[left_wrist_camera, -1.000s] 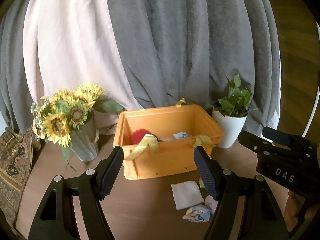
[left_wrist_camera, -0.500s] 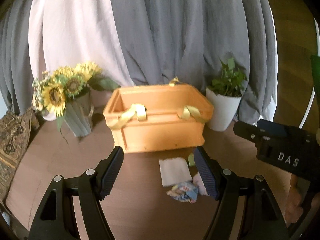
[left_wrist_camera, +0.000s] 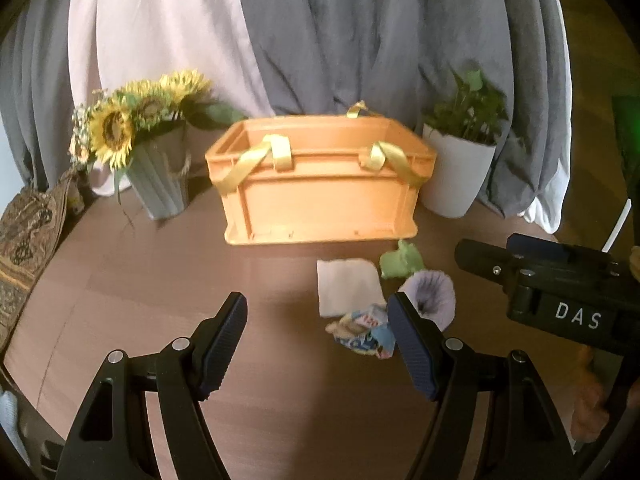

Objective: Organize soft objects
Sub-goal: 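Move both tools back from the crate toward the remaining soft items, then grasp the blue printed pouch with left tool while right tool grasps the lavender headband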

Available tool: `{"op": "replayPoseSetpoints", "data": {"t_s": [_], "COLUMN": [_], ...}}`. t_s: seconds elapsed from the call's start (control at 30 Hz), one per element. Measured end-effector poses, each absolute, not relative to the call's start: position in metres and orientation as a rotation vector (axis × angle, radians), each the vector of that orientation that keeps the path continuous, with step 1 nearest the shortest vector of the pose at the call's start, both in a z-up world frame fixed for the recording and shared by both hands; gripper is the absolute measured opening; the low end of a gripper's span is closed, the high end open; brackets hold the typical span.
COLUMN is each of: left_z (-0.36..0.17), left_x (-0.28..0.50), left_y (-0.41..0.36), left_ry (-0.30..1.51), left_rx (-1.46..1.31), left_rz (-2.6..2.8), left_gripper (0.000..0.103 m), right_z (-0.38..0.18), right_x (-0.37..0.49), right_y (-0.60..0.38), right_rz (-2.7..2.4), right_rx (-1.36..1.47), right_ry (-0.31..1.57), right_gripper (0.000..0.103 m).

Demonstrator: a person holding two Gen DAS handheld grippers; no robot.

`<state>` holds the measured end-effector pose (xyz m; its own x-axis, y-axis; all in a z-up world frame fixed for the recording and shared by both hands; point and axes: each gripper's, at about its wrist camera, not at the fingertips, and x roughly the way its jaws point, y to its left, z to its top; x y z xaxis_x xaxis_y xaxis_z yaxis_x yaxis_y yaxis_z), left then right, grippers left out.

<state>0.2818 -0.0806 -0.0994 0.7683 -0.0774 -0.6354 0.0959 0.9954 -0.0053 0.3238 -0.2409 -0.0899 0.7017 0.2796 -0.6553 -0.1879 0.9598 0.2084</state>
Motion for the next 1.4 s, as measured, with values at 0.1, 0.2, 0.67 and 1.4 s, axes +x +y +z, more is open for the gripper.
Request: {"op": "replayPoseSetpoints", "data": {"t_s": [0.1, 0.2, 0.67, 1.4], "left_z": [-0.112, -0.124, -0.159, -0.190], "left_x": [0.280, 0.279, 0.298, 0.343], "left_y": [-0.083, -0.085, -0.099, -0.111], "left_ry": [0.708, 0.726, 0.766, 0.825], "left_rx": [0.039, 0.041, 0.121, 0.087], "left_rz": [-0.085, -0.088, -0.175, -0.286], "left_gripper": [0.072, 0.072, 0.072, 0.072], "right_z": [-0.101, -0.114, -0.156, -0.193], "right_x": [0.324, 0.326, 0.338, 0.368], "right_y": [-0.240, -0.238, -0.235, -0.235], "right_rz": [0.282, 0.297, 0.324, 0.306], "right_rx": [0.117, 0.109, 0.099, 0.181], "right_ry": [0.772, 0.801, 0.875, 0.970], "right_gripper": [0.073, 0.073, 0.073, 0.073]}}
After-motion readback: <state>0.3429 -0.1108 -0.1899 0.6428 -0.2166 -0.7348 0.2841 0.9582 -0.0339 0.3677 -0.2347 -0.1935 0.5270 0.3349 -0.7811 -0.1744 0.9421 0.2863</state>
